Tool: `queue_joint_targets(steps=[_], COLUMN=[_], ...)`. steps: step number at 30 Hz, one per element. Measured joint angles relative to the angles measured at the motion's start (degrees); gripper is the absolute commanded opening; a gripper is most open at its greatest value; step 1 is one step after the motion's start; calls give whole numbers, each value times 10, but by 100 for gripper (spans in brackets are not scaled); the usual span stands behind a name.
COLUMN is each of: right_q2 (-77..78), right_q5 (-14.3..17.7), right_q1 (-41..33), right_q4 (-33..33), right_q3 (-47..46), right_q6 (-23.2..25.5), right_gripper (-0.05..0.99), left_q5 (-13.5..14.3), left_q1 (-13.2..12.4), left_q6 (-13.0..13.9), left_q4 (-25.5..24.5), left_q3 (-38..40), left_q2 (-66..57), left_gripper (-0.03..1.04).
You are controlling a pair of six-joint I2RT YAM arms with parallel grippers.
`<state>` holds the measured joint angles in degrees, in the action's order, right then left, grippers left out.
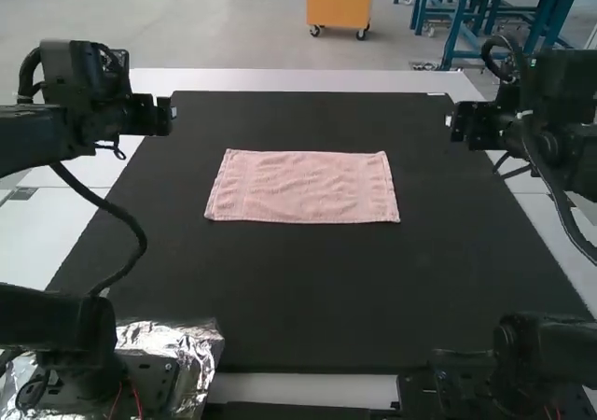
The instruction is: Fold the towel.
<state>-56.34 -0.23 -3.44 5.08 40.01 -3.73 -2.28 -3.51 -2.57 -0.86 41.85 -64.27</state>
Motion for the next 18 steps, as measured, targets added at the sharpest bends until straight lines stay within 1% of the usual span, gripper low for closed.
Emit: queue_joint_targets(steps=[2, 5, 8, 12, 18], right_q2=[-50, -105, -137, -162, -241], right_q5=[-11, -41, -70, -93, -106], right_q1=[0, 4, 10, 11, 4], right_q4=[12, 11, 2, -27, -50], right_q3=[2, 3, 3, 10, 45], right_q6=[14, 33, 46, 50, 50], right_gripper=[91, 90, 90, 91, 91], left_q5=[9, 15, 24, 31, 41], left_q1=[23, 54, 77, 82, 82], left_q6=[-5, -10, -14, -14, -16], left_q4=[-17, -32, -36, -21, 5], left_q3=[0, 0, 1, 5, 34], left_q2=[-27, -56, -90, -137, -218], left_gripper=[96, 96, 96, 96, 96])
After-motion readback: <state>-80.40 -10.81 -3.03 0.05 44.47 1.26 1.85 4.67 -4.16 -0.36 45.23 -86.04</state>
